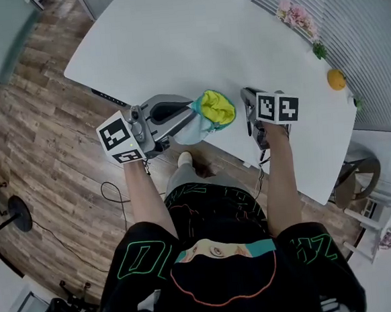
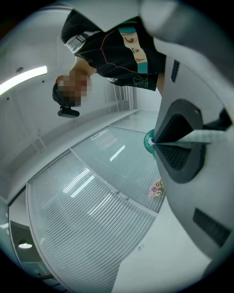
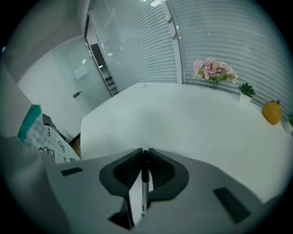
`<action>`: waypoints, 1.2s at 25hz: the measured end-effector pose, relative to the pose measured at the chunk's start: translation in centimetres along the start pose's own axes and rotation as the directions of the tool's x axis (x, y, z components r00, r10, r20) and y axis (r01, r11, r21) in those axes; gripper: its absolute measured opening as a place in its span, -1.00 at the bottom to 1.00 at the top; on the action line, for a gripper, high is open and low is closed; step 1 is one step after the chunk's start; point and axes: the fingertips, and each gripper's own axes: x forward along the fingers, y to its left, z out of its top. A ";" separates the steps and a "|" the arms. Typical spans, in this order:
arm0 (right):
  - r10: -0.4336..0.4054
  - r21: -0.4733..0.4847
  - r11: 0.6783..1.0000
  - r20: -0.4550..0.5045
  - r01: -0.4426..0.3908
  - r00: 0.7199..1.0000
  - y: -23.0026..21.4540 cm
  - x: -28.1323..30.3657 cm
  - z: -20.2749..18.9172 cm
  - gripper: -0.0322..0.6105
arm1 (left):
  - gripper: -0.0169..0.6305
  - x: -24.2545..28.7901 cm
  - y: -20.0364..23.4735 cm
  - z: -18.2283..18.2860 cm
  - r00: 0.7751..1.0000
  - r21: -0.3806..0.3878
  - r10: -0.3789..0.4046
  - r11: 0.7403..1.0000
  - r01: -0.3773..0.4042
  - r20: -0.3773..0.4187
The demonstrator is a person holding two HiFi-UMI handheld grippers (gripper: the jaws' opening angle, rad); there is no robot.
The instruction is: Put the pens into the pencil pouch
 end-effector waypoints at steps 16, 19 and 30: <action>0.051 -0.007 0.998 0.474 -0.055 0.879 2.2 -11.7 6.7 -0.76 | -0.94 1.4 -0.8 1.2 0.999 0.032 -0.029 0.999 0.030 -0.015; 0.071 -0.018 0.997 0.578 -0.074 0.813 2.9 -14.2 8.2 -0.76 | -0.94 1.6 -0.7 1.6 1.000 0.037 -0.025 0.999 0.026 -0.011; 0.145 -0.080 0.987 0.808 -0.138 0.571 4.6 -21.8 12.6 -0.76 | -0.94 4.4 0.3 1.7 0.999 0.064 -0.013 0.998 0.016 -0.049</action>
